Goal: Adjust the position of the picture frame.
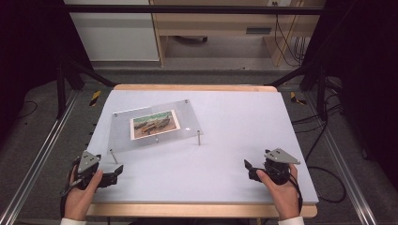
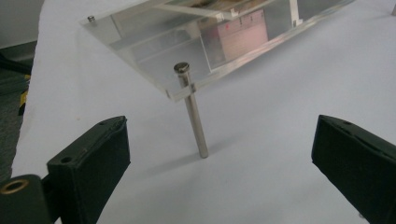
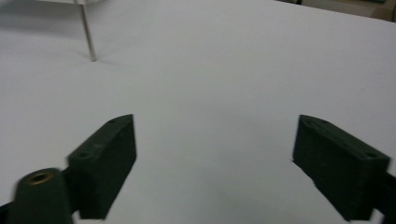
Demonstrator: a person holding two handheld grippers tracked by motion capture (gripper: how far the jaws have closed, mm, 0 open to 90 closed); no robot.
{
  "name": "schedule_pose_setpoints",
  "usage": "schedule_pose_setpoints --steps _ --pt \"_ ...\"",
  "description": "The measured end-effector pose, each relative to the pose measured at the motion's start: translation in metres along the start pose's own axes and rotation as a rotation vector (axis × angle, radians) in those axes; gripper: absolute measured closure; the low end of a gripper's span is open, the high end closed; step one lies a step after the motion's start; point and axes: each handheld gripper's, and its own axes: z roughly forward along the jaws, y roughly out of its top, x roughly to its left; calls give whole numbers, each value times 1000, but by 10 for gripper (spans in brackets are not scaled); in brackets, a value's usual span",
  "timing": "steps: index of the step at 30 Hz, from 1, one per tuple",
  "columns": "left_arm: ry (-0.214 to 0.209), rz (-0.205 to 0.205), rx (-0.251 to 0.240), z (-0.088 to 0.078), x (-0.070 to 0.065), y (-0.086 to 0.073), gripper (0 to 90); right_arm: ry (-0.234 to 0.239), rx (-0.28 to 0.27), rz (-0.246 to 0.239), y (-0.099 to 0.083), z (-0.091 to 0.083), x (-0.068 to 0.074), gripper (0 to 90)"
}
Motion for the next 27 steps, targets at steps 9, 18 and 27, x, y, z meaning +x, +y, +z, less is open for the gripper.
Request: schedule_pose_setpoints --steps 9,18,27 --pt "-30 -54 -20 1 3 -3 37 -108 -18 -30 -8 0 -8 237" --pt "-83 -80 -37 3 4 -1 70 -125 -37 -37 -9 -1 -8 253" --pt "-37 -116 -22 13 5 2 173 -122 -19 -32 -10 1 -9 251"
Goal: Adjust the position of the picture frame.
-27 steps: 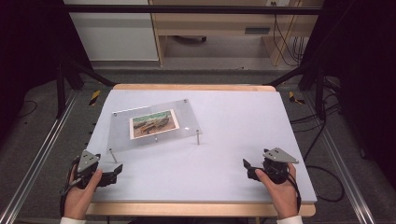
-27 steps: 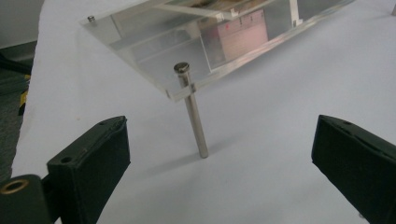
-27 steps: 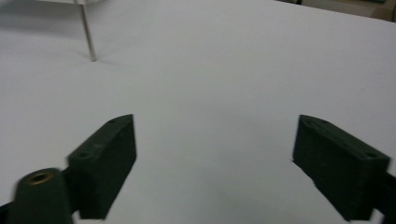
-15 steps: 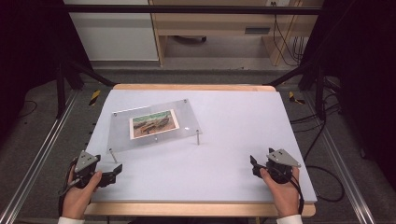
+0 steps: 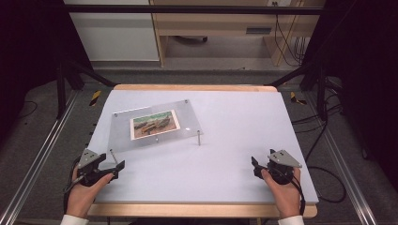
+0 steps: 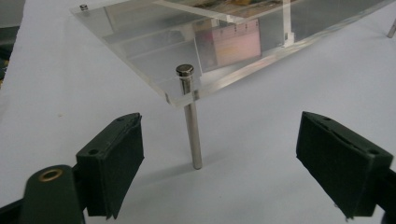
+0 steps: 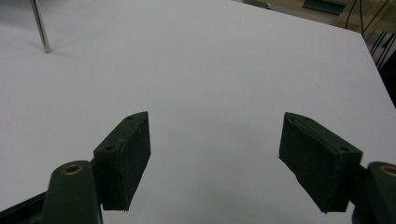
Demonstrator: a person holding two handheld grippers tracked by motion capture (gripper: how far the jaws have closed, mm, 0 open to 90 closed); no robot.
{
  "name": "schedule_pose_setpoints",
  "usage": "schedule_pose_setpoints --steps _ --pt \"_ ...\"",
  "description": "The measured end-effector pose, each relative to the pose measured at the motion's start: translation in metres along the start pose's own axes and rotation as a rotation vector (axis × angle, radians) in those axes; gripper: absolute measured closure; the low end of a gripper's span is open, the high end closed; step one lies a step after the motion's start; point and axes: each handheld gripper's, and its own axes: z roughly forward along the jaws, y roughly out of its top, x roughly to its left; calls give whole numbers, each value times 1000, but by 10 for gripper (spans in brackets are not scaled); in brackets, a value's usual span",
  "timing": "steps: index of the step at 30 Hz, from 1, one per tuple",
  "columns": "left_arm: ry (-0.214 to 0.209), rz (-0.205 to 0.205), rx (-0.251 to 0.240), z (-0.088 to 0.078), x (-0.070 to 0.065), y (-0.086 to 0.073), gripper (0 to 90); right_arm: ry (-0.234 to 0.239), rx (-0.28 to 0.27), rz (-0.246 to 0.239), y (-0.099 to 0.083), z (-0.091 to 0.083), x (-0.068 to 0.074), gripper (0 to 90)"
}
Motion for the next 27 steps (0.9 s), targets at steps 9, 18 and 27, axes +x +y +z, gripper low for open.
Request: schedule_pose_setpoints --steps 9,18,27 --pt "30 -41 -38 10 8 3 507 9 7 -7 1 0 3 255" --pt "-4 -49 -55 11 14 2 729 10 12 -7 1 0 3 256" --pt "-31 -113 -61 8 19 3 827 8 12 -5 1 1 2 256"
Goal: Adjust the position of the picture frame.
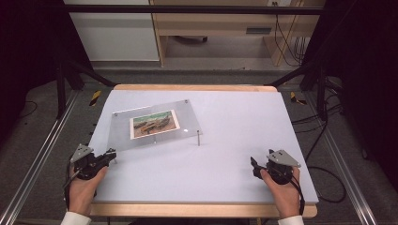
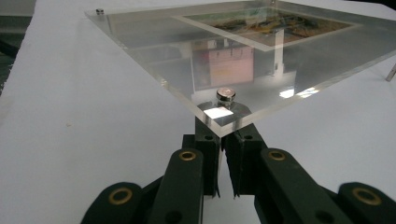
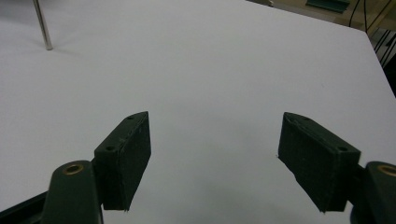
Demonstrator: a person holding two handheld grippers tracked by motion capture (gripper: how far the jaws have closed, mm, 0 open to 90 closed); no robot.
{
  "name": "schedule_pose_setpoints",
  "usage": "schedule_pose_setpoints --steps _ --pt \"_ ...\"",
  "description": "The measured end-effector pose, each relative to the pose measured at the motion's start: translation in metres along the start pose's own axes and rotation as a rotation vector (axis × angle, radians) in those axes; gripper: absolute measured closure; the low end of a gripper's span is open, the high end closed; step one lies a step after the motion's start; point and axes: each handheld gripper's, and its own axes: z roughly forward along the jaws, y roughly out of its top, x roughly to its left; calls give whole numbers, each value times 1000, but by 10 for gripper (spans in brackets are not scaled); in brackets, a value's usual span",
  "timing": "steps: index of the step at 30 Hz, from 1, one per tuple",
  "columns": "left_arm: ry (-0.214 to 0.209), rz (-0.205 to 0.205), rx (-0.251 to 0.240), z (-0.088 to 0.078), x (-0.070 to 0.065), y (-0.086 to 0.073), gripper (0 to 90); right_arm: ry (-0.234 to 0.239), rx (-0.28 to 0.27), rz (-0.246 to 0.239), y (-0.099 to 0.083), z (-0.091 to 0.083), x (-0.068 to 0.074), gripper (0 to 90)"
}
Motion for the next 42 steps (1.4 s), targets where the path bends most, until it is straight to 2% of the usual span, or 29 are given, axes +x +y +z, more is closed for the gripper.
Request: schedule_pose_setpoints --steps 11,16,21,27,28,29,30,33,35,39,42 --pt "-18 -10 -10 -3 -2 3 838 -5 -9 18 0 0 -1 249" --pt "-25 -18 -3 -5 -4 5 838 17 -7 2 3 1 5 284" --pt "-33 -20 -1 -6 -7 7 842 62 -8 -24 9 2 18 322" --pt "-45 -19 4 -8 -13 8 843 130 -21 -89 32 5 50 320" --pt "-45 -19 4 -8 -13 8 844 130 -21 -89 32 5 50 320" --pt "-48 -23 4 -9 -13 8 844 149 -18 -87 35 8 56 339" --pt "-53 -24 3 -9 -13 9 844 201 6 -85 42 18 69 371" --pt "-54 -25 4 -9 -13 9 844 235 2 -101 50 32 83 450" --pt "-56 -27 4 -9 -13 10 844 252 1 -98 56 44 92 525" --pt "-65 -31 2 -10 -13 11 845 284 4 -75 66 72 104 586" --pt "-80 -32 0 -11 -13 10 845 279 1 -67 71 88 109 610"
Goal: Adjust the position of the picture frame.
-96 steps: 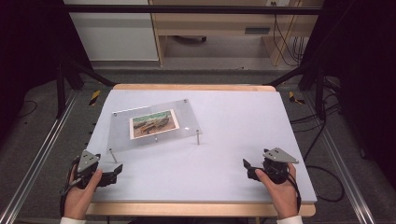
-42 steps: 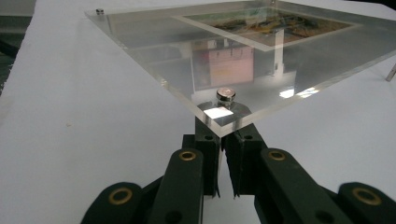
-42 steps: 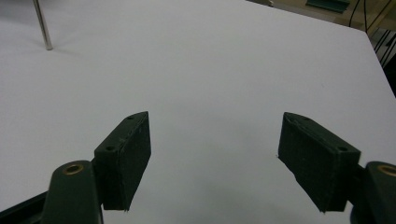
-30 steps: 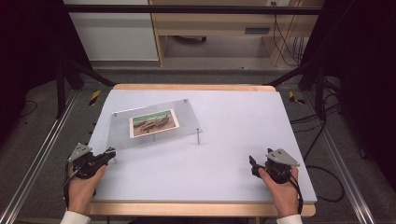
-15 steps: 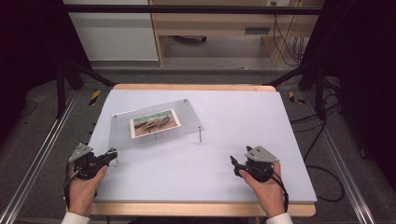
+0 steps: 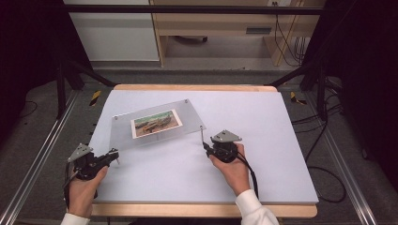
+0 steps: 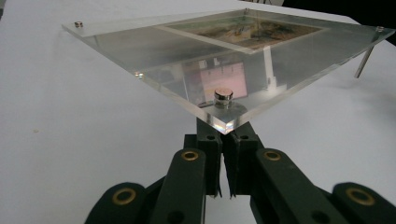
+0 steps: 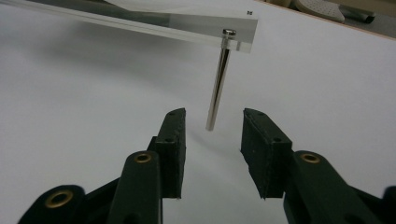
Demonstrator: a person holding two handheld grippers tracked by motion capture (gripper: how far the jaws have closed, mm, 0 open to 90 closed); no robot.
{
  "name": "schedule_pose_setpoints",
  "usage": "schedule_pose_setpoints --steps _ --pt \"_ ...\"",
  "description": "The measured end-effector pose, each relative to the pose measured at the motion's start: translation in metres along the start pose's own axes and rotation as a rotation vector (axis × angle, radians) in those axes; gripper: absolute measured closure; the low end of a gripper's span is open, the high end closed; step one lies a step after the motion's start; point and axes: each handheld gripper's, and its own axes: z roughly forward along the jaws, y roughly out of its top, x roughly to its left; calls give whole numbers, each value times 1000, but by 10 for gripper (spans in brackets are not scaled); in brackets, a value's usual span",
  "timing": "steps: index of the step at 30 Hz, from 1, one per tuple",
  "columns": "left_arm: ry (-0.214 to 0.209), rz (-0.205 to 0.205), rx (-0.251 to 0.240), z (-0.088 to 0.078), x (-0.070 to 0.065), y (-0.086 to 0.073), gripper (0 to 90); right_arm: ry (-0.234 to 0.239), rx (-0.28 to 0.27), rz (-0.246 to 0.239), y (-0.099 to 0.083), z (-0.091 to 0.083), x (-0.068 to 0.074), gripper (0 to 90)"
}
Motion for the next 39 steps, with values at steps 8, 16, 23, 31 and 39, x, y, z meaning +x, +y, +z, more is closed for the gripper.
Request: schedule_pose_setpoints --steps 8,16,23,31,39 --pt "-6 3 1 -1 -5 0 846 -16 -22 59 12 29 -9 643" --pt "2 3 -1 0 -4 -1 846 52 -55 90 19 44 -14 721" --pt "-4 1 -8 -1 -4 -1 846 52 -101 119 20 49 -16 847" --pt "-12 -9 -13 3 -3 -4 829 66 -78 144 23 48 -17 851" --pt "-16 -12 -51 13 -2 -3 817 70 -63 145 26 48 -18 850"
